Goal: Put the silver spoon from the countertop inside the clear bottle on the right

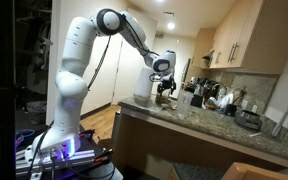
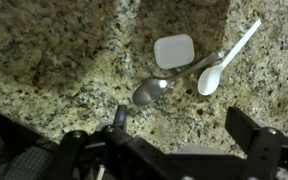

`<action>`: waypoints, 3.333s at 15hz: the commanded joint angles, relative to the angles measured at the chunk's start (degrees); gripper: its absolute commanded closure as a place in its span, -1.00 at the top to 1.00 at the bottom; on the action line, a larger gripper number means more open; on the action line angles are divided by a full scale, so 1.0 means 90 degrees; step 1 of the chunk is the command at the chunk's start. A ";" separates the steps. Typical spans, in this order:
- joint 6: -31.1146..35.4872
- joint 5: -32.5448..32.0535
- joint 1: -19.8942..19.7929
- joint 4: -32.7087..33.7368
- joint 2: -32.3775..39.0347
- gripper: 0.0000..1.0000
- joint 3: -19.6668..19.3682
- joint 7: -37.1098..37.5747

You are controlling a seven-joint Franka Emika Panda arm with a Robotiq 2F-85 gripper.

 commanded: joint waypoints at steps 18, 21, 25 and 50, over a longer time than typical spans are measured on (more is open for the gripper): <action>0.1153 0.1213 0.0155 -0.0019 0.1028 1.00 -0.0122 0.1817; 0.1219 0.1109 0.0206 -0.0072 0.1135 1.00 -0.0196 0.2068; 0.1286 0.1383 0.0133 -0.0157 0.1211 1.00 -0.0066 0.2040; 0.2011 0.1174 0.0321 -0.0182 0.0843 -1.00 -0.0085 0.2073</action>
